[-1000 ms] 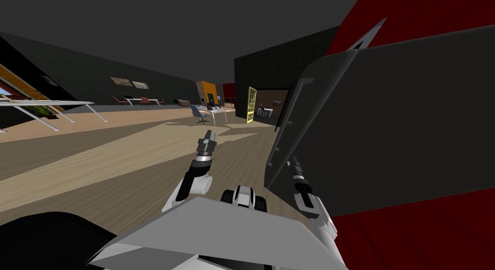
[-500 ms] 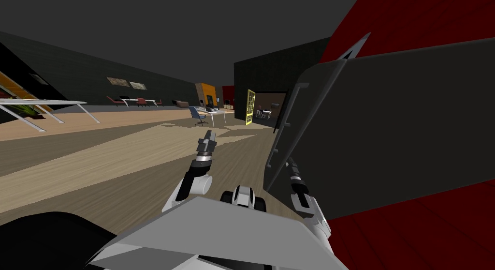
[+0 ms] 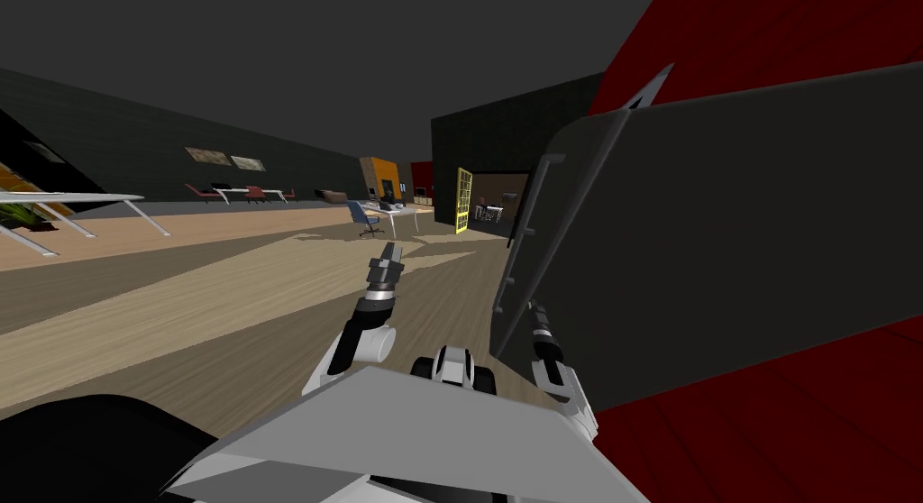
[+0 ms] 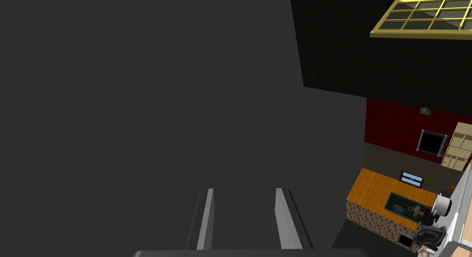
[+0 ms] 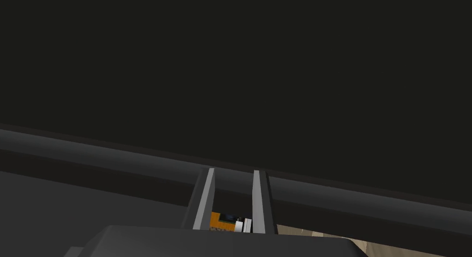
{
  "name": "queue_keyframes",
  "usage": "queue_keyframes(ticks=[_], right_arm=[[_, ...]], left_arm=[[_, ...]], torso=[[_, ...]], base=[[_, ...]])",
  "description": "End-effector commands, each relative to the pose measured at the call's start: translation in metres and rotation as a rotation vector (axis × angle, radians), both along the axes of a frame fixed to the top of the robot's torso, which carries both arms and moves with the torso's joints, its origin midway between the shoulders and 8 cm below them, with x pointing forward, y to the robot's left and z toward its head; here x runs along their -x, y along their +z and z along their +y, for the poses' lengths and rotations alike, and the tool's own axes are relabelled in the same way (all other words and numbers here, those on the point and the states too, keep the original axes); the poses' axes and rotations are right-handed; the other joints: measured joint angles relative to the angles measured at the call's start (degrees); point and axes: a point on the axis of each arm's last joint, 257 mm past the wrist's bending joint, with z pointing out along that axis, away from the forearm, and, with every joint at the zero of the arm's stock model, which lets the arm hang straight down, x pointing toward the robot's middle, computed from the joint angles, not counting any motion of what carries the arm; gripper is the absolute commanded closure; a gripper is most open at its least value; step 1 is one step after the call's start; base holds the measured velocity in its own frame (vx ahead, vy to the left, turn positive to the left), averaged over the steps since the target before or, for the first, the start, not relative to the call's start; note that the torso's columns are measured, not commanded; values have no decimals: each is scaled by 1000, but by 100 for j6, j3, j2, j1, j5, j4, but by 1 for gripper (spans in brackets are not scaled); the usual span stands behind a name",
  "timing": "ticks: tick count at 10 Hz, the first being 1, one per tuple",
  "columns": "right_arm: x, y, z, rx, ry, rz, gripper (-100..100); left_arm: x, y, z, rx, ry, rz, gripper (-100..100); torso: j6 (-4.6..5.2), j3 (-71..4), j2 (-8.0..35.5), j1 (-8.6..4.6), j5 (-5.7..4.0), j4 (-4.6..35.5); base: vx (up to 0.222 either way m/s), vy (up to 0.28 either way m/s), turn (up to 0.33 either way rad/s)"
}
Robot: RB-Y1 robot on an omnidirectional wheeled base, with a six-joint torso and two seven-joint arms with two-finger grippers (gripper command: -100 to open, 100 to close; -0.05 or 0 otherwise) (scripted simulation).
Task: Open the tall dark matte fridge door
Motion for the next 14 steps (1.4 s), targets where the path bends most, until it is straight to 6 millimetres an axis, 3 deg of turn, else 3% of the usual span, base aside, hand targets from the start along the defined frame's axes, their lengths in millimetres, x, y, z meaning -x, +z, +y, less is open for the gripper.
queue_keyframes(ticks=[1,5,7,8,9,11,12,13,14], right_arm=[[-11,-4,31,-36,25,-9,-100],[-11,-4,31,-36,25,-9,-100],[-11,-11,52,-77,22,-6,-100],[-6,-9,40,-57,14,-11,-100],[-15,0,43,-50,18,-19,-100],[-21,5,41,-44,15,-19,-100],[-17,4,51,-56,30,-25,-100],[-8,-6,45,-58,22,-19,100],[-13,-1,49,-59,27,-22,100]], left_arm=[[0,0,0,0,0,0,0],[0,0,0,0,0,0,0],[0,0,0,0,0,0,0],[0,0,0,0,0,0,0],[0,0,0,0,0,0,0],[0,0,0,0,0,0,0],[0,0,0,0,0,0,0],[0,0,0,0,0,0,0],[0,0,0,0,0,0,0]], torso=[[-2,0,-3,-3,-6,-6],[-3,0,0,16,-4,-7],[12,0,-1,10,-1,-6],[102,9,27,-23,12,-14],[177,47,111,-67,22,5],[210,84,160,-107,25,27],[211,83,159,-109,32,36],[203,86,169,-87,30,30],[202,97,198,-67,35,36]], base=[[8,-9,-9],[8,-11,2],[12,33,106],[2,39,43],[10,45,29],[17,34,21],[-10,18,2],[-12,-32,-52],[-2,-28,-15]])
